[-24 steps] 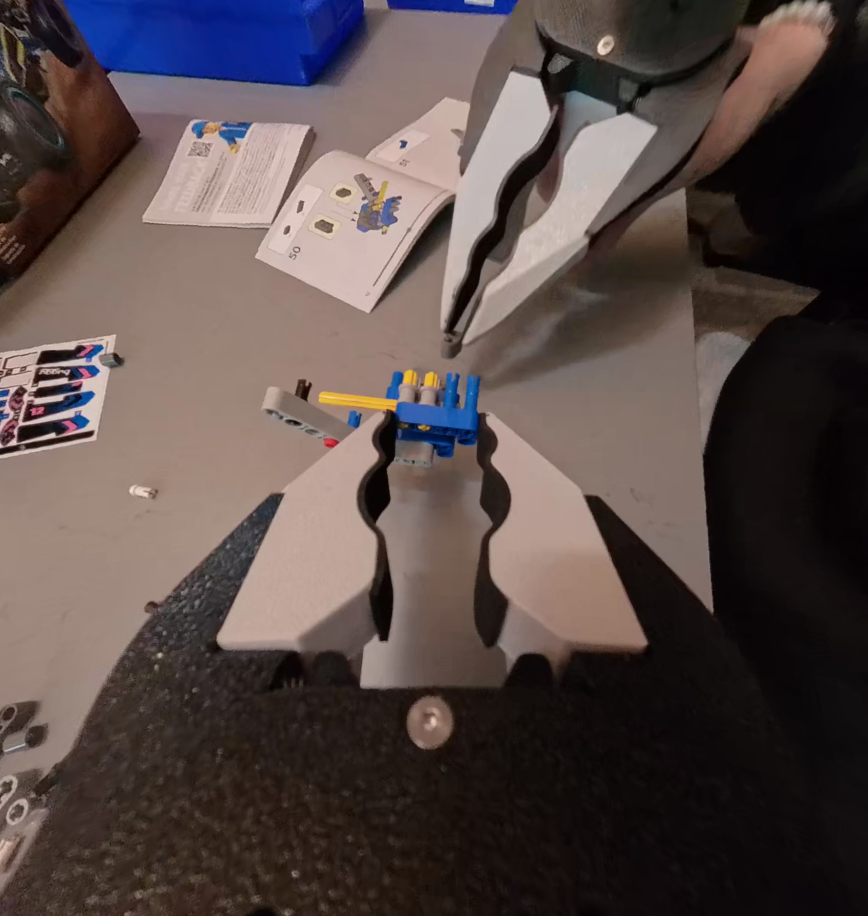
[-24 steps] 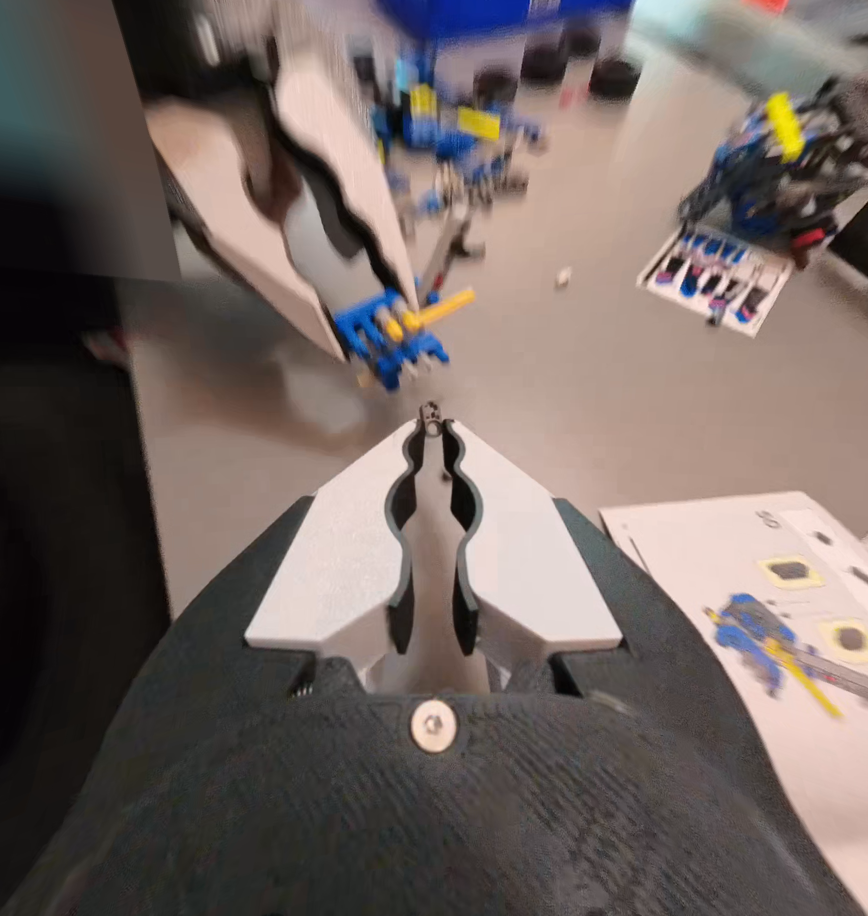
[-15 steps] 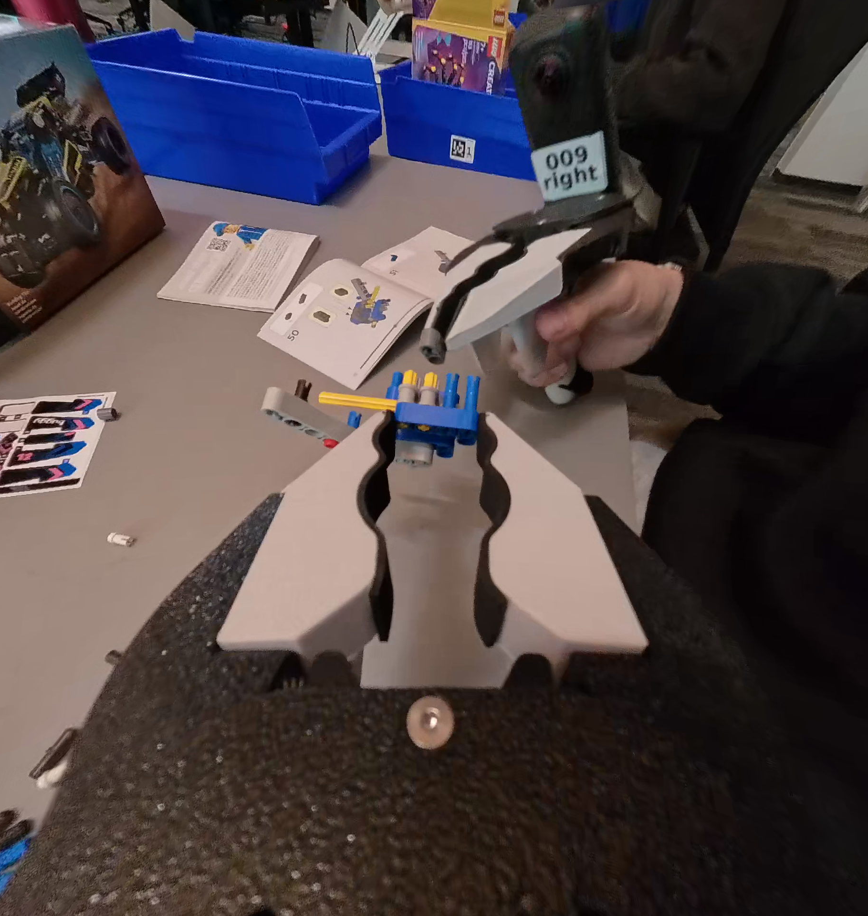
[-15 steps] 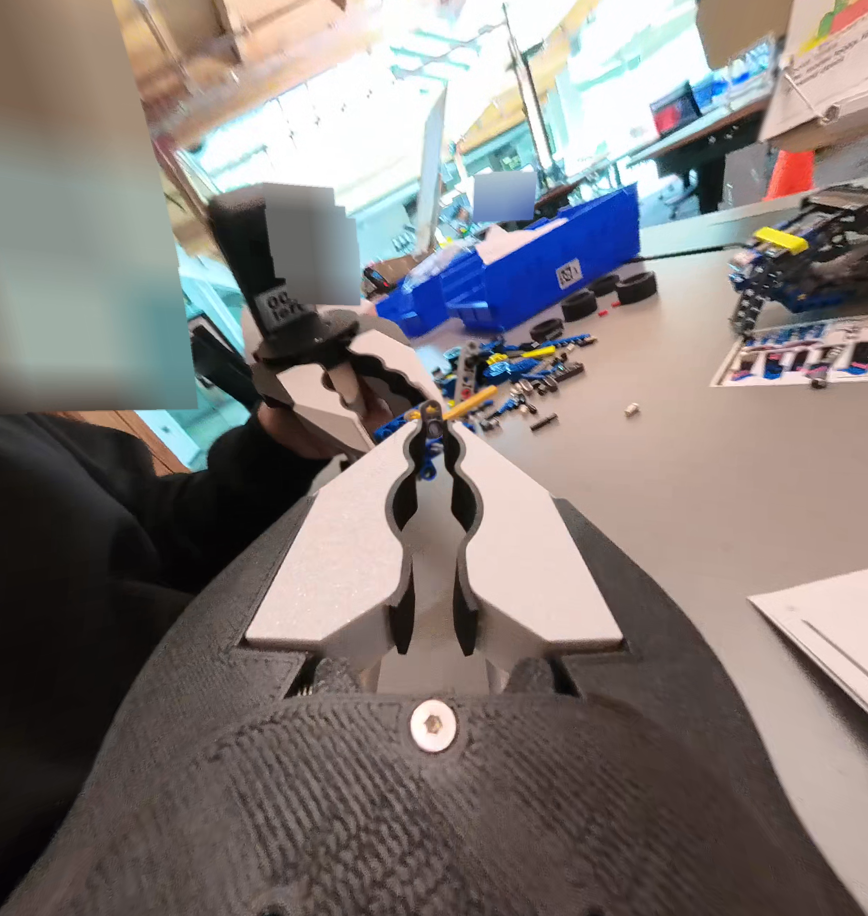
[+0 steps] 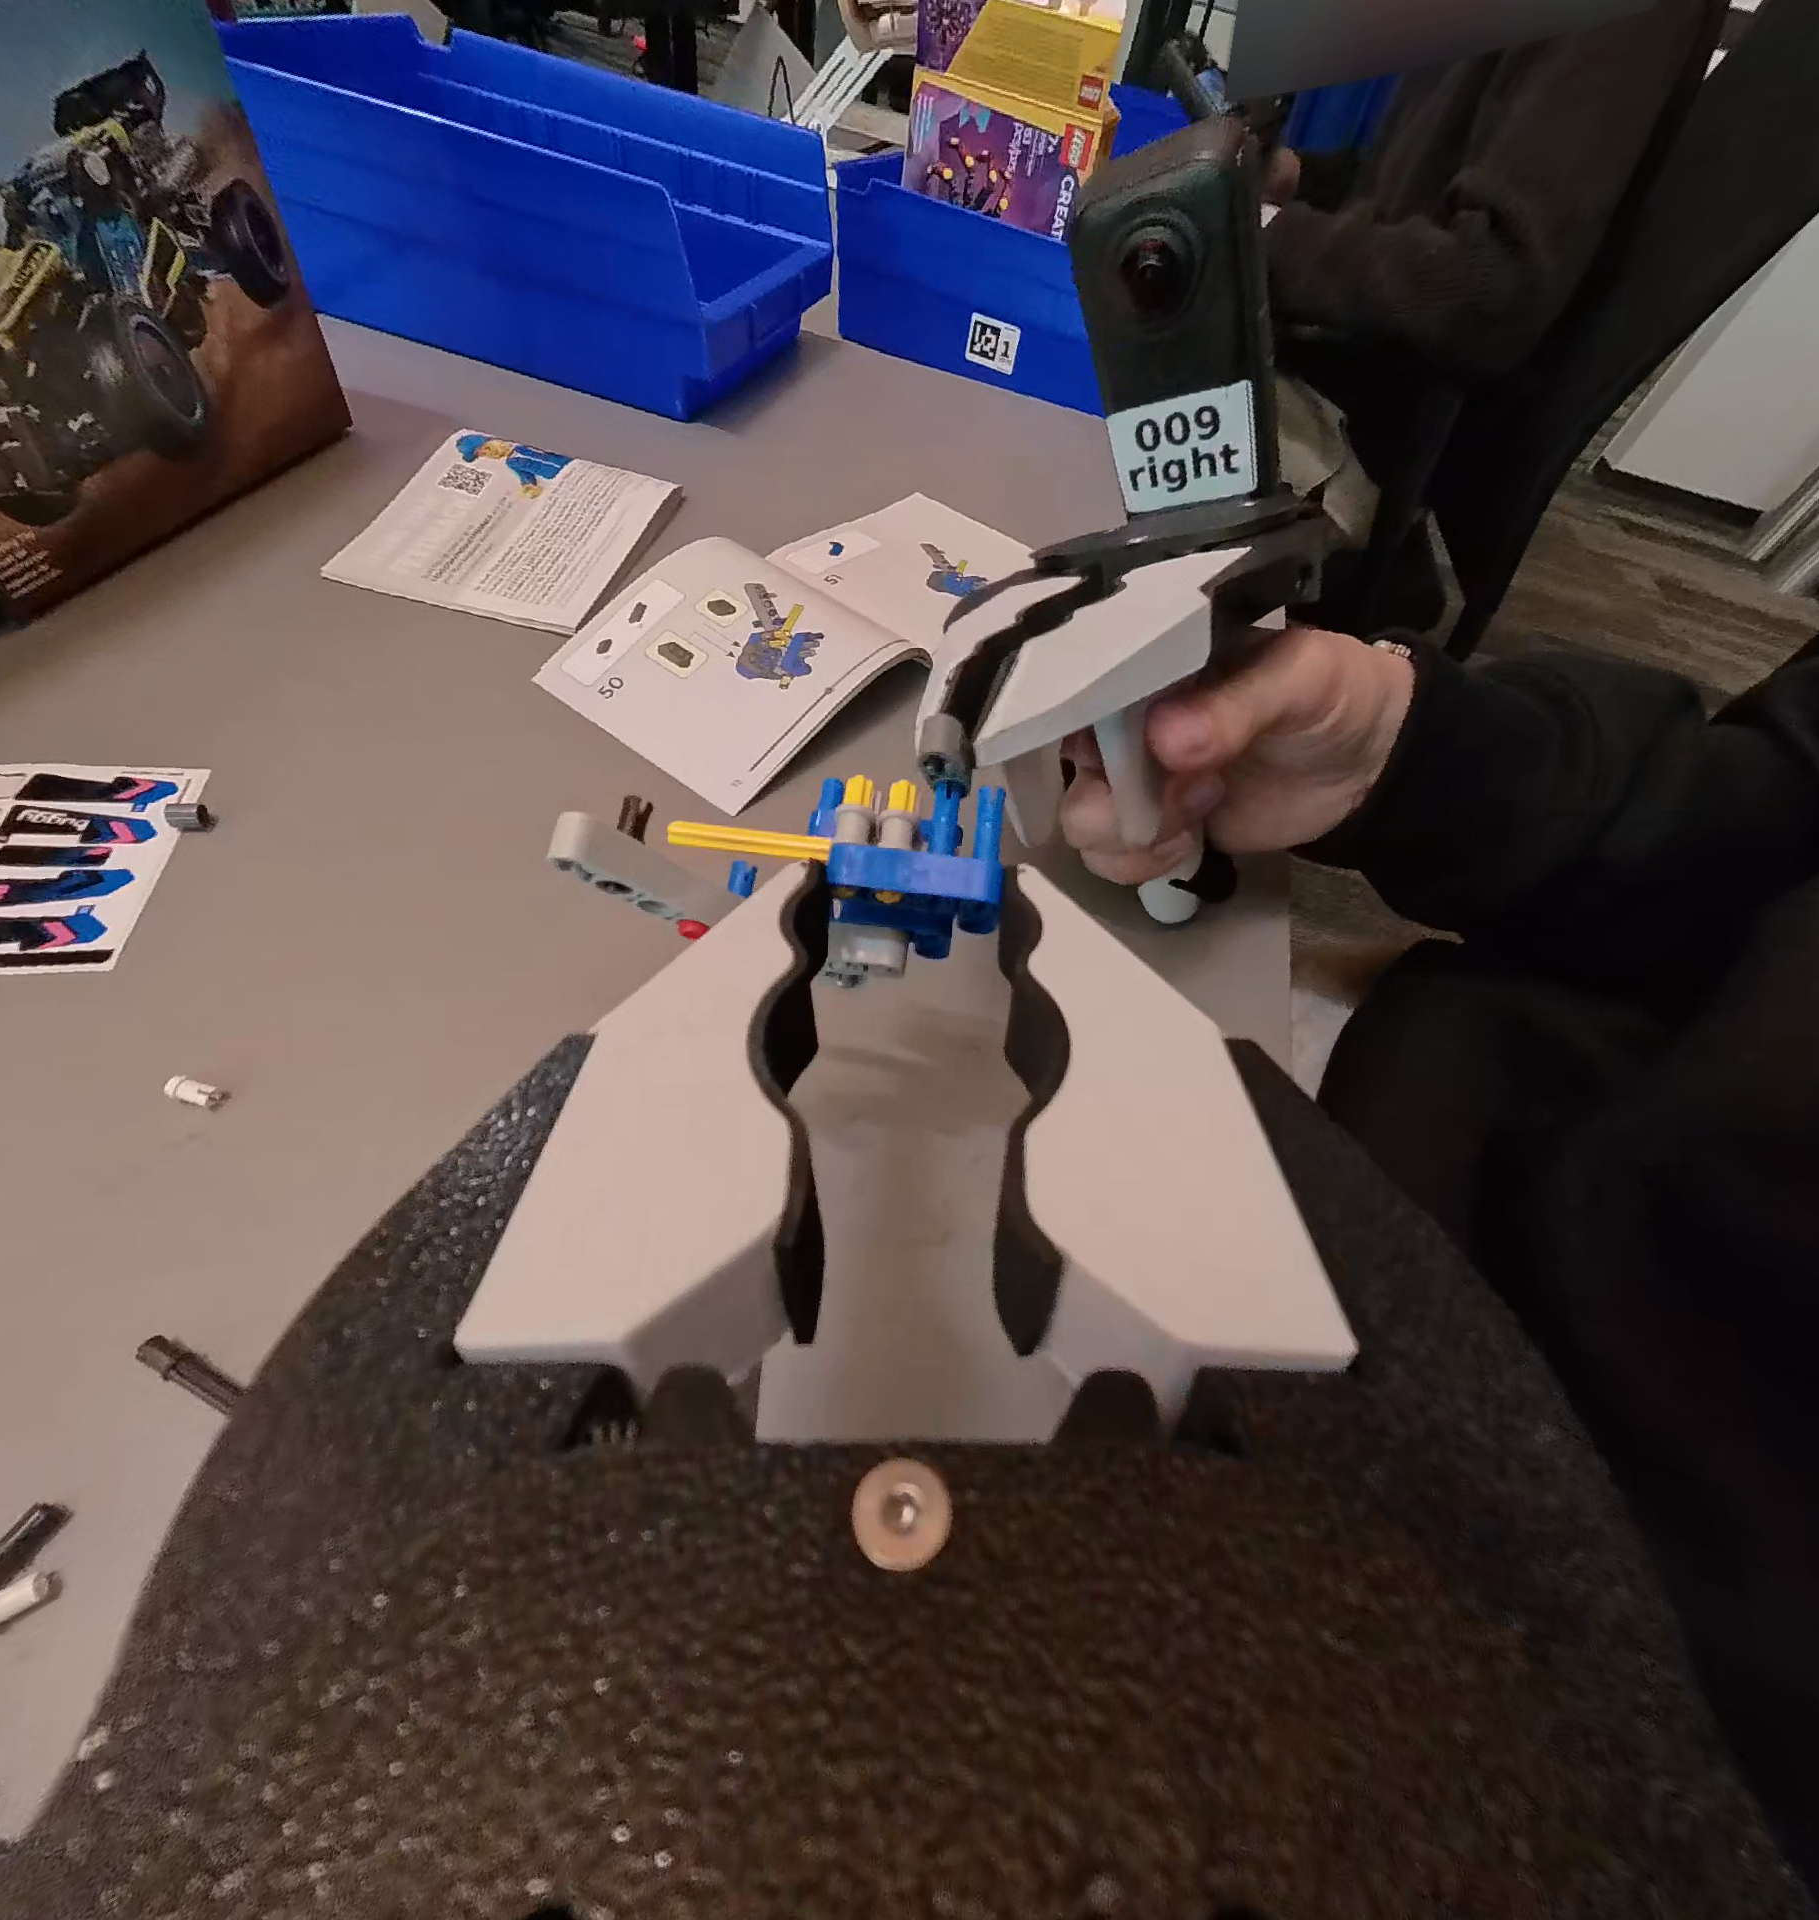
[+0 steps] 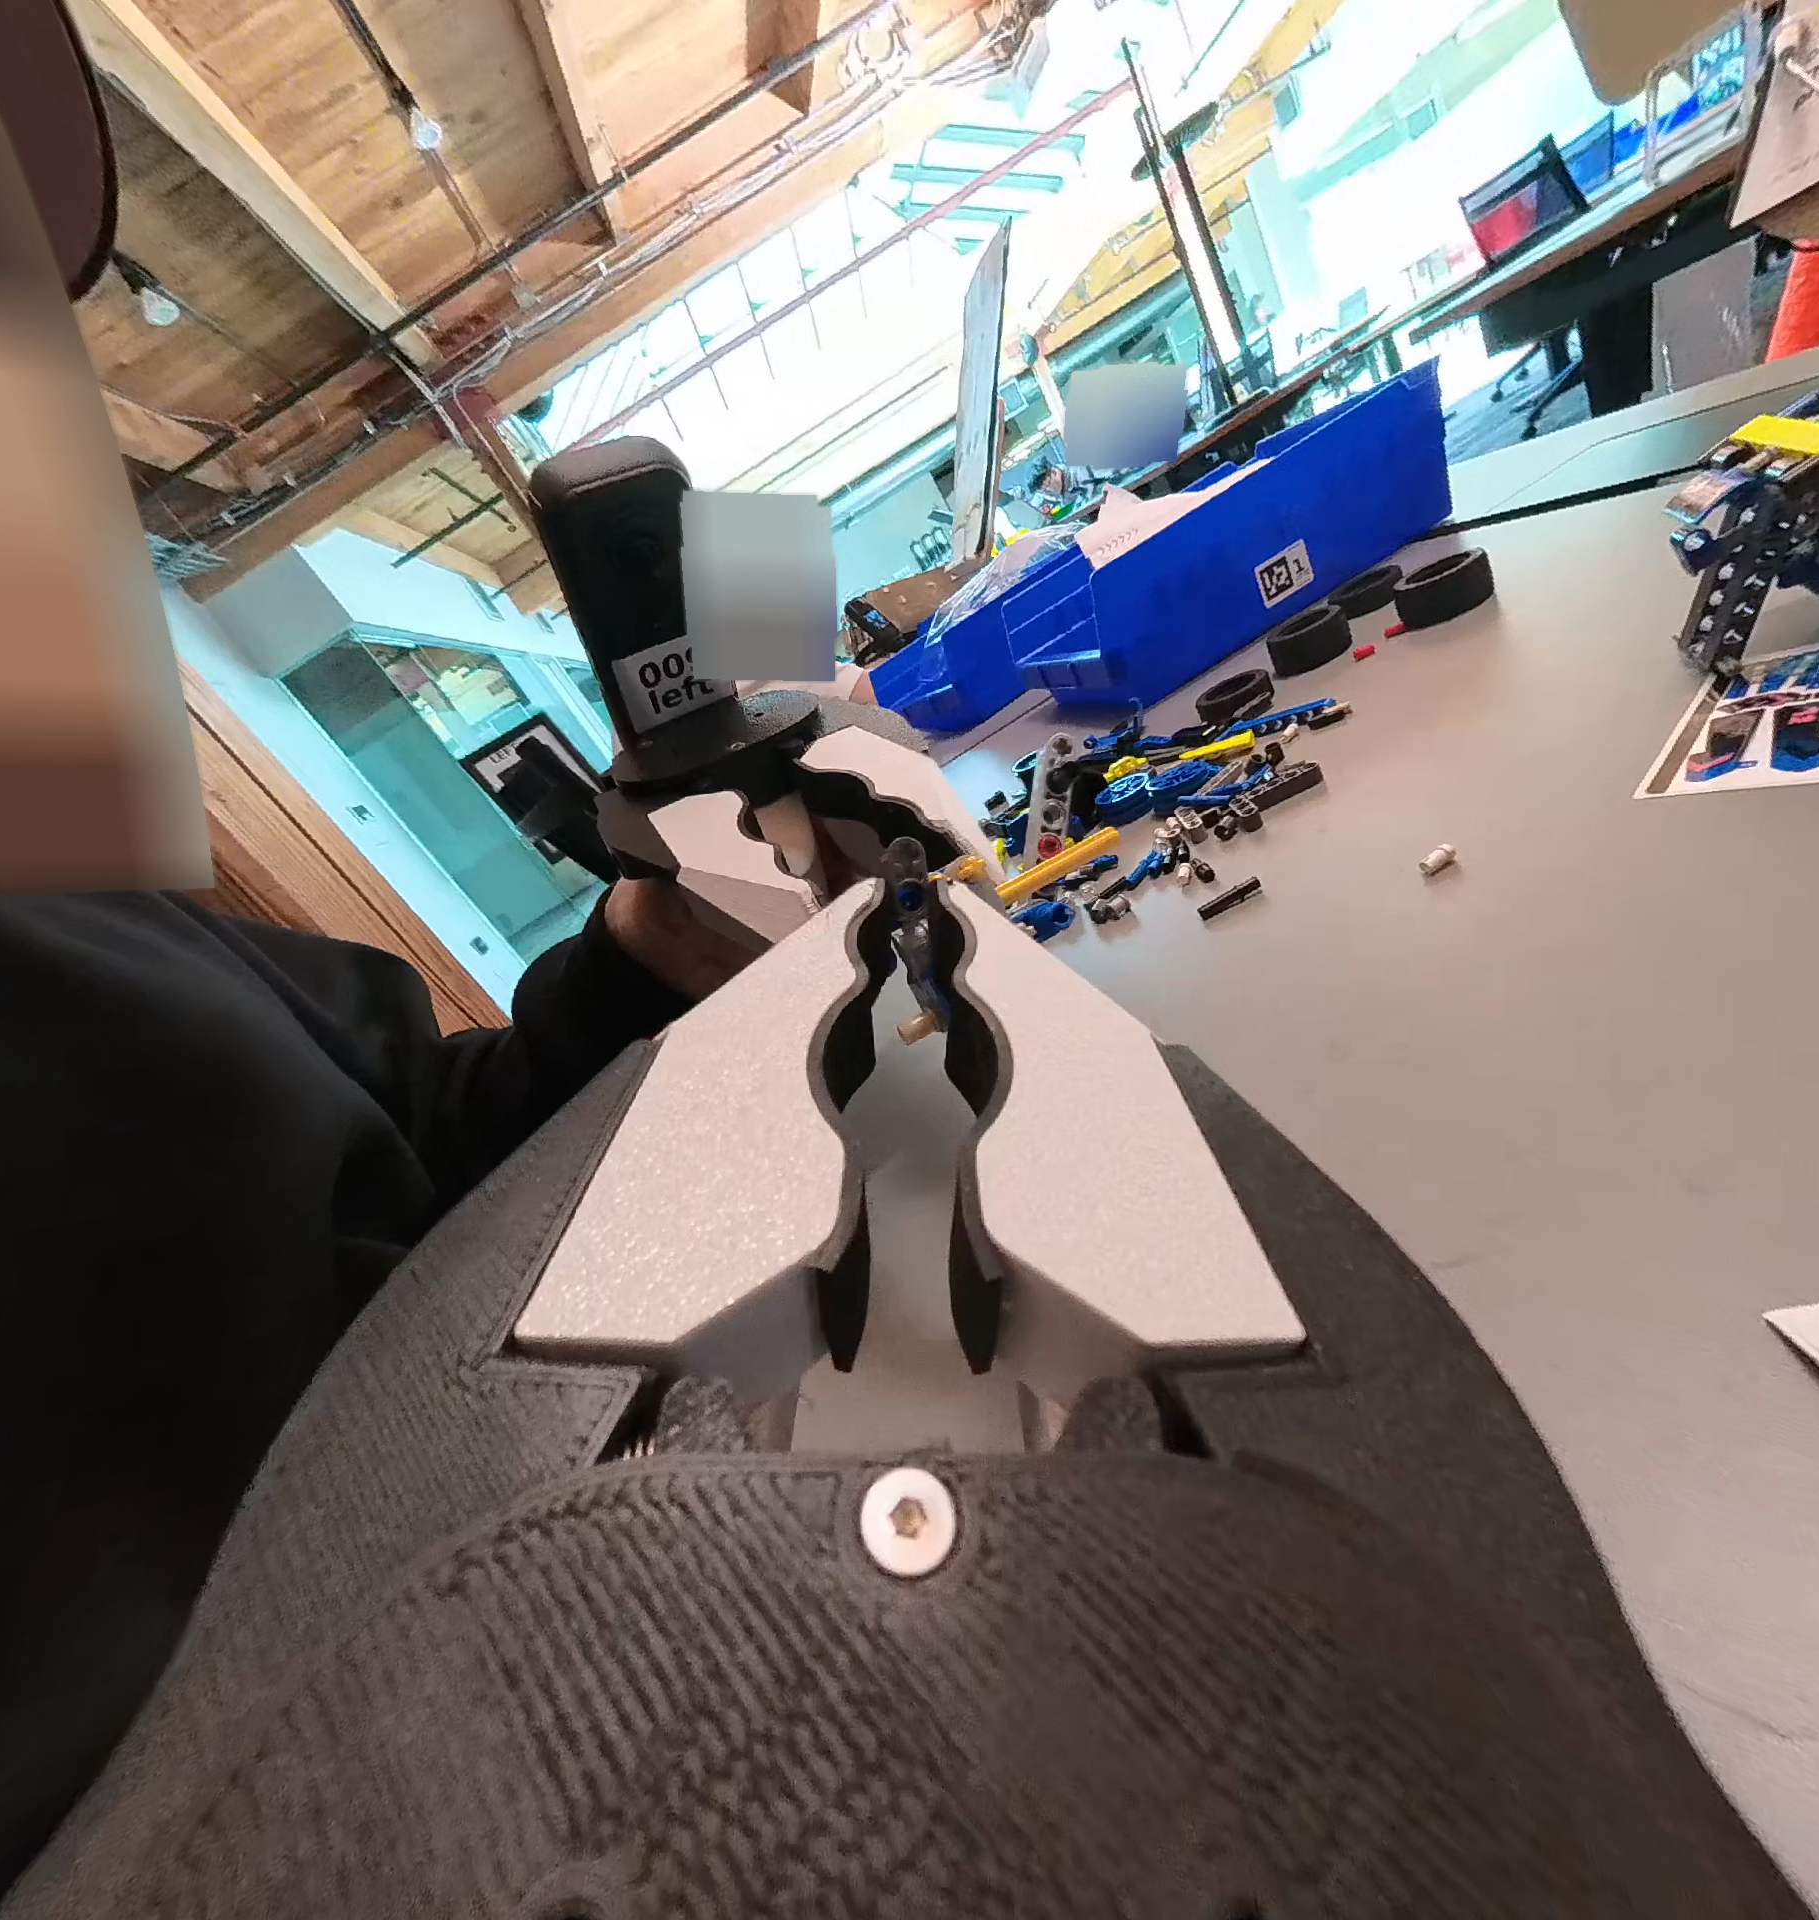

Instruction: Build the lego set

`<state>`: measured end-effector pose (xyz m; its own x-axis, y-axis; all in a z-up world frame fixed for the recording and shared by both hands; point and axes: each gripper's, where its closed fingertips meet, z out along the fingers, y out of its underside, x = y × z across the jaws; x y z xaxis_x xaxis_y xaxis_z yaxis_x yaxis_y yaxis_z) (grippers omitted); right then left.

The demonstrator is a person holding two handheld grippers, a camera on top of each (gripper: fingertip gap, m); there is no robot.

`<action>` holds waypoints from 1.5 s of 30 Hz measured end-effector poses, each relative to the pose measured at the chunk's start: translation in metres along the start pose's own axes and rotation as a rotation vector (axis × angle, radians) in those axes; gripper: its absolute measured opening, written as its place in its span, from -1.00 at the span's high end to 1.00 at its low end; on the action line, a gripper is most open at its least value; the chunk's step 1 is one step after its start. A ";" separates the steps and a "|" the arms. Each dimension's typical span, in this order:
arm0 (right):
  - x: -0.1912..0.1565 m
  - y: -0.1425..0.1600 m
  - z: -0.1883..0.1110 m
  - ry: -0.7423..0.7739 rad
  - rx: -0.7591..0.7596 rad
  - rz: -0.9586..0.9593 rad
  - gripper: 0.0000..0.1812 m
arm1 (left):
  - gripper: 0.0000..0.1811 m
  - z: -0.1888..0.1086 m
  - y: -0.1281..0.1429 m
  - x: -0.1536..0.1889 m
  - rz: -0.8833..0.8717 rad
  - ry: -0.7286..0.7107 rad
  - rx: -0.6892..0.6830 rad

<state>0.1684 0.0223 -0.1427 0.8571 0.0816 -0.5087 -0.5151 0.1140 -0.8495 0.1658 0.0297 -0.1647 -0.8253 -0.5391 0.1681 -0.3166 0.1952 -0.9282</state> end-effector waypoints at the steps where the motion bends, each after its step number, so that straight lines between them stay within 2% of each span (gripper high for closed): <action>1: 0.000 0.000 0.000 -0.002 0.000 0.007 0.95 | 0.67 0.000 0.000 0.000 -0.002 -0.003 -0.002; 7: 0.002 0.000 0.000 0.004 0.005 0.024 0.94 | 0.67 0.001 0.000 -0.001 -0.013 -0.029 -0.014; 12: 0.000 -0.002 0.000 -0.009 0.046 0.068 0.94 | 0.67 0.002 -0.002 0.006 -0.258 0.140 0.086; 16: -0.001 -0.006 -0.002 -0.003 0.072 0.068 0.94 | 0.67 0.005 -0.006 0.007 -0.332 0.178 0.153; 17: 0.001 -0.006 -0.002 0.014 0.067 0.058 0.94 | 0.67 0.005 -0.007 0.006 -0.315 0.161 0.154; 20: 0.003 -0.006 -0.003 0.017 0.069 0.050 0.94 | 0.67 0.007 -0.006 0.000 -0.071 -0.014 0.098; 22: 0.001 -0.007 -0.004 -0.006 0.083 0.064 0.94 | 0.67 0.005 -0.009 -0.001 0.032 -0.088 0.066; 26: -0.004 -0.006 -0.003 -0.039 0.072 0.057 0.94 | 0.67 0.004 -0.011 0.000 0.026 -0.102 0.068; 30: -0.006 -0.002 -0.004 -0.052 0.022 0.035 0.95 | 0.67 0.003 -0.008 0.001 0.127 -0.129 -0.003; 33: -0.005 0.002 -0.004 -0.017 -0.070 -0.077 0.94 | 0.67 0.001 -0.003 0.000 0.206 -0.148 -0.066; 38: -0.004 0.015 -0.003 0.038 -0.285 -0.350 0.94 | 0.67 0.000 0.009 0.001 0.297 -0.135 -0.181; 45: -0.009 0.024 -0.006 -0.039 -0.354 -0.388 0.94 | 0.67 0.001 0.018 0.011 0.162 0.055 -0.143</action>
<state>0.1479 0.0186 -0.1591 0.9795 0.1374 -0.1473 -0.1185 -0.1982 -0.9730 0.1514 0.0262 -0.1800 -0.8937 -0.4466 0.0421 -0.2378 0.3922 -0.8886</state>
